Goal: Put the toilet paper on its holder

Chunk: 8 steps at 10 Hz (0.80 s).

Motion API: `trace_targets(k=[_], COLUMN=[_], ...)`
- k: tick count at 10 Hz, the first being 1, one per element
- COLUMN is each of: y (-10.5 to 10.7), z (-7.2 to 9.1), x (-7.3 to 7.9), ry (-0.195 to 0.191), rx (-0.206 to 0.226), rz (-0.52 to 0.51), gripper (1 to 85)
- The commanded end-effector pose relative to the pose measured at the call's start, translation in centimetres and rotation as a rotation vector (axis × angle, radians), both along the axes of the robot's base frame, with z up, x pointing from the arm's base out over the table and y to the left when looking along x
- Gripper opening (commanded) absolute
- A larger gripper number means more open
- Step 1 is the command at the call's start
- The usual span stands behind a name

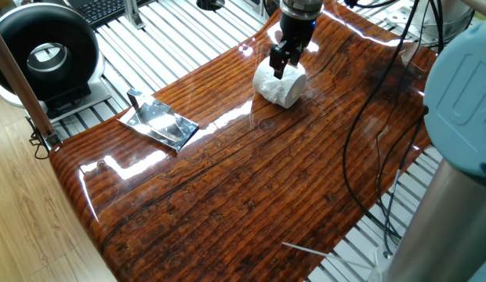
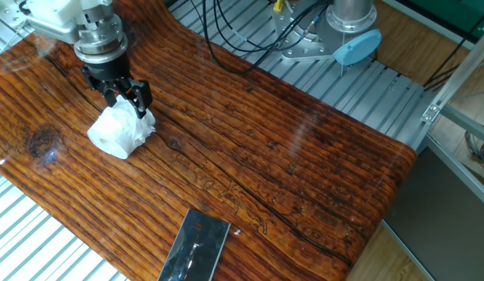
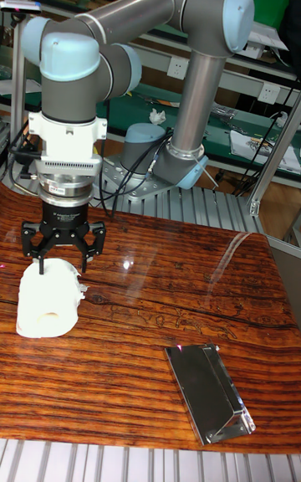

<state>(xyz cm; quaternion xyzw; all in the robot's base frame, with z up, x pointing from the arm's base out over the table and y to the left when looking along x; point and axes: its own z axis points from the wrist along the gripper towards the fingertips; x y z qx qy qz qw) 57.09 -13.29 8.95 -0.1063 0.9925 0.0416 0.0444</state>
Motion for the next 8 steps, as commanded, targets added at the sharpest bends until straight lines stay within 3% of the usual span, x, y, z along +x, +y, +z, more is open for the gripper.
trace_targets(k=[1, 2, 4, 8], y=[-0.9, -1.9, -2.4, -1.4], z=[-0.3, -0.5, -0.8, -1.1], x=[0.0, 0.1, 0.3, 1.0], ry=[-0.009, -0.015, -0.024, -0.048], rx=[-0.015, -0.051, -0.068, -0.032], rz=[-0.002, -0.006, -0.008, 0.008], gripper=[70.7, 70.7, 70.7, 73.3])
